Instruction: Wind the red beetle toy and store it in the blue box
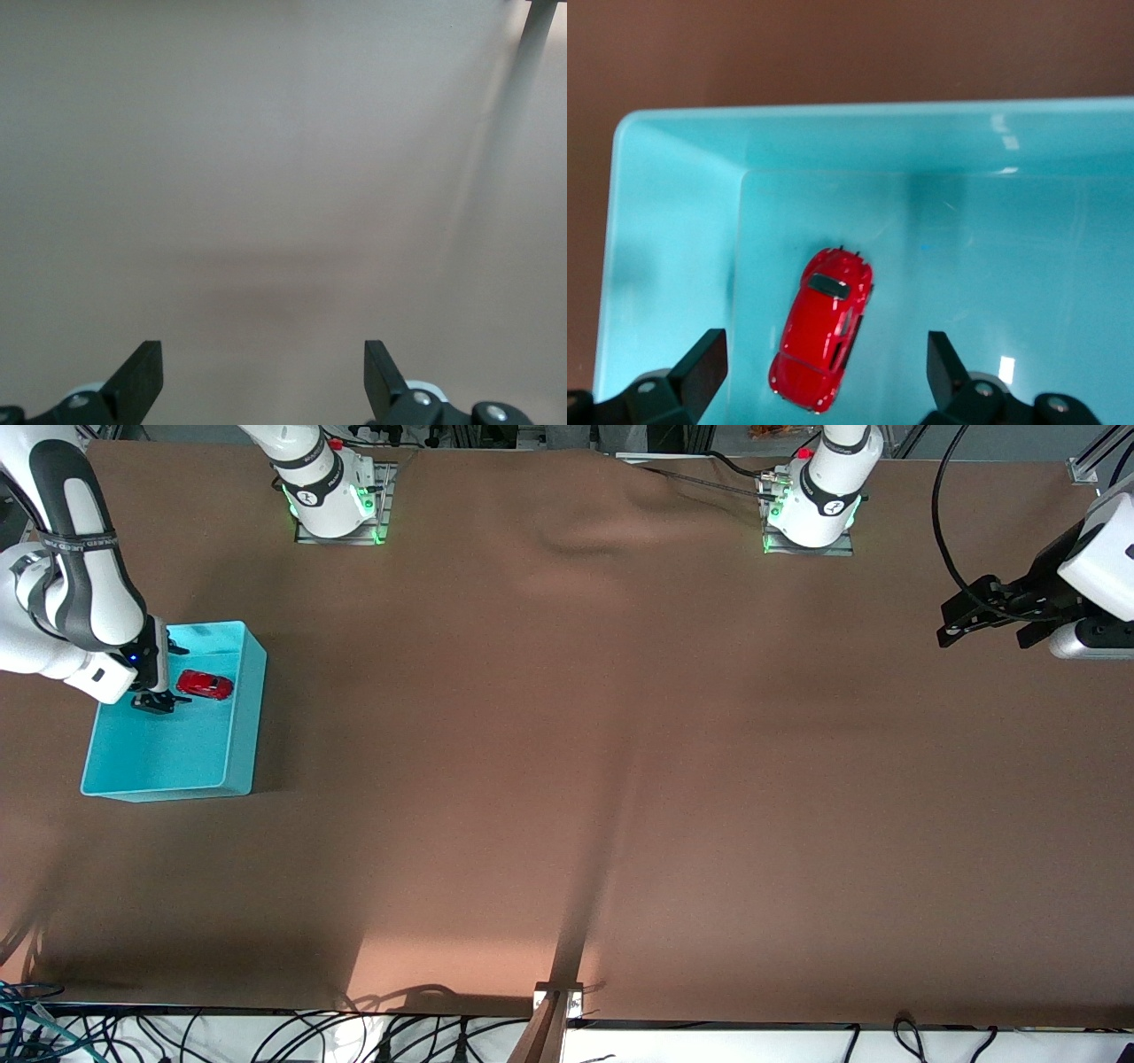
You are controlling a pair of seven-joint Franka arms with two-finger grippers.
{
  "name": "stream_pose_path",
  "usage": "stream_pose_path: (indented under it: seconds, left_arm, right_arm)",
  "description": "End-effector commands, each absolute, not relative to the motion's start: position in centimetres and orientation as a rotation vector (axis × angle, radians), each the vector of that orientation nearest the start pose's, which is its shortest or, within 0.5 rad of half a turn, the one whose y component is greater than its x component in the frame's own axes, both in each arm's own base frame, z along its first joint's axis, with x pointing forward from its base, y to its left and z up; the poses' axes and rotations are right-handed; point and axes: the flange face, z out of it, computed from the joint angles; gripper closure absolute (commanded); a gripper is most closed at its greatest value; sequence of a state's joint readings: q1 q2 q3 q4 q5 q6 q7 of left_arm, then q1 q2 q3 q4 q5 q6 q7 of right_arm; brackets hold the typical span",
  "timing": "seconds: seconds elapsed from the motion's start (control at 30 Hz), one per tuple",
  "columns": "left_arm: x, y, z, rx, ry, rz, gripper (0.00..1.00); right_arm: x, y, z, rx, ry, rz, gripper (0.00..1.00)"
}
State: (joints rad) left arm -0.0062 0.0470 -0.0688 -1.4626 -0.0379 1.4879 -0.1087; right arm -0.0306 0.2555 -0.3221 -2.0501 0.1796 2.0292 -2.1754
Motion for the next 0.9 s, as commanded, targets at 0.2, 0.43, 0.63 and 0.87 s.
stream_pose_path:
  seconds: [0.2, 0.43, 0.63, 0.87]
  left_arm:
    - [56.2, -4.4, 64.7, -3.186, -0.06, 0.036, 0.0]
    - [56.2, -4.4, 64.7, -3.186, -0.058, 0.036, 0.0]
    - [56.2, -4.3, 64.7, -3.186, -0.058, 0.036, 0.0]
    - [56.2, -4.2, 64.7, -3.186, -0.06, 0.036, 0.0]
  right_arm:
    - [57.1, -14.1, 40.6, 2.575, 2.339, -0.075, 0.0]
    - [58.2, -10.3, 46.8, 2.854, 1.921, -0.147, 0.0]
    - [59.6, -6.5, 51.5, 3.036, 1.47, -0.182, 0.0]
    - [60.0, -2.6, 54.9, 3.122, 0.954, -0.196, 0.0]
